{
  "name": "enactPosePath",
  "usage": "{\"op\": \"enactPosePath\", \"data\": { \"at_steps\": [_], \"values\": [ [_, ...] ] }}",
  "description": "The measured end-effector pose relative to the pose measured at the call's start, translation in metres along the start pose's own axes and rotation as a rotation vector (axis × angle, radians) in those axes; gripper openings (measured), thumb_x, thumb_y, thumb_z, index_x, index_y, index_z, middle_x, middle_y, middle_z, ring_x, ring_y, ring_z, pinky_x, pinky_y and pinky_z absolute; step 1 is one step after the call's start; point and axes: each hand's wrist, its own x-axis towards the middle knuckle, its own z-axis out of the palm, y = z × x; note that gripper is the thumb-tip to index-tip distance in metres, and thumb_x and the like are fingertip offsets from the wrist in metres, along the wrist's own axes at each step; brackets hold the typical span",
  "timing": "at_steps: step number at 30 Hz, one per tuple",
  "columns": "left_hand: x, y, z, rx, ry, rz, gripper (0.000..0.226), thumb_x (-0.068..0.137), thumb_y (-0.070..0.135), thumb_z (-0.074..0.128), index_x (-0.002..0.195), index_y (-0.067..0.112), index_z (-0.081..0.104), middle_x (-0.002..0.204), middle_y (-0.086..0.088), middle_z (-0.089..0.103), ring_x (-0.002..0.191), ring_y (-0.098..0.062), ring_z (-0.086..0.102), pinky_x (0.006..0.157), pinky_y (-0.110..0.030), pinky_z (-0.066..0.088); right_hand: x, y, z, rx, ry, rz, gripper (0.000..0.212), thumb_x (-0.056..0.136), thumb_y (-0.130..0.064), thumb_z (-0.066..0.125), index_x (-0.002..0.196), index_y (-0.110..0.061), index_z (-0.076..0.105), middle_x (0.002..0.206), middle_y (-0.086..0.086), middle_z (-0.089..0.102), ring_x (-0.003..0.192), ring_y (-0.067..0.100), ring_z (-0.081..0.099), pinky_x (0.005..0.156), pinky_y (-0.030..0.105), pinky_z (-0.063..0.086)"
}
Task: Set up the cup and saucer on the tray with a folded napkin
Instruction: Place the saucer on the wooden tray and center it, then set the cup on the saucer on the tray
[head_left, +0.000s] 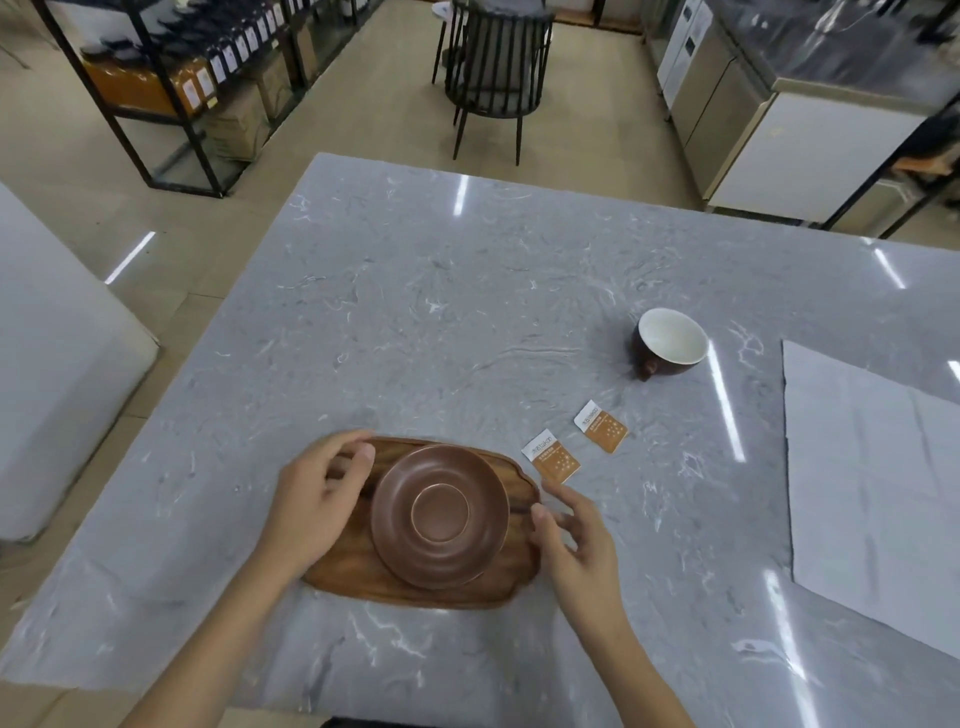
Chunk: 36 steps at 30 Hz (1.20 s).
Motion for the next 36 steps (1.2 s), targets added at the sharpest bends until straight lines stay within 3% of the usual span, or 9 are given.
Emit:
{"op": "enactPosePath", "data": {
  "at_steps": [2, 6, 11, 14, 18, 22, 29, 33, 36],
  "values": [
    [0.023, 0.017, 0.013, 0.021, -0.048, 0.047, 0.022, 0.098, 0.029, 0.061, 0.118, 0.034, 0.069, 0.107, 0.012, 0.072, 0.093, -0.008, 0.070, 0.083, -0.029, 0.058, 0.011, -0.007, -0.012, -0.031, 0.064, -0.004, 0.025, 0.097, -0.025, 0.067, 0.122, -0.028, 0.067, 0.125, -0.005, 0.067, 0.105, 0.015, 0.068, 0.090, 0.048, 0.060],
    [0.066, 0.048, 0.057, 0.071, -0.208, 0.136, 0.022, 0.100, 0.033, 0.058, 0.120, 0.035, 0.067, 0.109, 0.018, 0.069, 0.098, 0.004, 0.064, 0.084, -0.020, 0.052, 0.037, -0.024, -0.043, 0.041, 0.136, 0.036, 0.019, 0.100, -0.027, 0.063, 0.117, -0.030, 0.070, 0.116, -0.007, 0.073, 0.101, 0.013, 0.072, 0.077, 0.031, 0.062],
    [0.112, 0.081, 0.127, -0.025, -0.392, 0.112, 0.020, 0.099, 0.024, 0.061, 0.117, 0.026, 0.070, 0.105, 0.002, 0.070, 0.097, -0.017, 0.068, 0.084, -0.035, 0.061, 0.077, -0.040, -0.079, 0.194, 0.173, 0.185, 0.017, 0.100, -0.025, 0.059, 0.108, -0.030, 0.074, 0.101, -0.001, 0.079, 0.088, 0.014, 0.075, 0.069, 0.023, 0.060],
    [0.135, 0.100, 0.163, -0.086, -0.447, 0.080, 0.019, 0.100, 0.023, 0.060, 0.115, 0.024, 0.070, 0.103, -0.004, 0.070, 0.090, -0.018, 0.070, 0.079, -0.030, 0.062, 0.108, -0.043, -0.096, 0.264, 0.189, 0.279, 0.020, 0.102, -0.025, 0.055, 0.112, -0.025, 0.071, 0.100, 0.002, 0.080, 0.087, 0.016, 0.075, 0.068, 0.025, 0.059],
    [0.163, 0.123, 0.206, -0.113, -0.491, 0.050, 0.025, 0.100, 0.022, 0.059, 0.124, 0.019, 0.067, 0.115, -0.014, 0.068, 0.099, -0.024, 0.070, 0.077, -0.025, 0.060, 0.151, -0.048, -0.107, 0.391, 0.119, 0.398, 0.020, 0.102, -0.031, 0.054, 0.116, -0.021, 0.065, 0.101, 0.003, 0.081, 0.083, 0.014, 0.076, 0.069, 0.029, 0.061],
    [0.188, 0.142, 0.240, -0.072, -0.553, 0.058, 0.035, 0.101, 0.027, 0.057, 0.136, 0.022, 0.059, 0.127, -0.007, 0.063, 0.108, -0.026, 0.068, 0.089, -0.034, 0.061, 0.189, -0.050, -0.112, 0.469, 0.025, 0.474, 0.029, 0.100, -0.040, 0.056, 0.117, -0.019, 0.065, 0.108, 0.011, 0.079, 0.086, 0.018, 0.075, 0.072, 0.033, 0.060],
    [0.220, 0.156, 0.287, -0.118, -0.721, 0.024, 0.050, 0.100, 0.024, 0.060, 0.148, 0.026, 0.048, 0.148, 0.003, 0.052, 0.132, -0.012, 0.056, 0.106, -0.037, 0.052, 0.225, -0.039, -0.110, 0.762, -0.146, 0.681, 0.034, 0.101, -0.041, 0.054, 0.121, -0.017, 0.068, 0.115, 0.006, 0.078, 0.085, 0.013, 0.072, 0.068, 0.025, 0.060],
    [0.228, 0.148, 0.306, -0.139, -0.761, 0.019, 0.044, 0.099, 0.022, 0.061, 0.143, 0.024, 0.055, 0.148, 0.011, 0.056, 0.135, -0.008, 0.053, 0.106, -0.032, 0.050, 0.237, -0.032, -0.108, 0.901, -0.165, 0.687, 0.030, 0.100, -0.030, 0.060, 0.114, -0.008, 0.074, 0.099, 0.010, 0.078, 0.074, 0.013, 0.072, 0.067, 0.022, 0.062],
    [0.230, 0.143, 0.310, -0.233, -0.772, -0.044, 0.039, 0.098, 0.020, 0.064, 0.135, 0.032, 0.062, 0.144, 0.015, 0.059, 0.127, -0.008, 0.061, 0.092, -0.031, 0.059, 0.242, -0.025, -0.108, 0.926, -0.163, 0.648, 0.030, 0.101, -0.026, 0.059, 0.111, -0.002, 0.075, 0.088, 0.011, 0.076, 0.073, 0.013, 0.073, 0.069, 0.022, 0.063]
  ]
}}
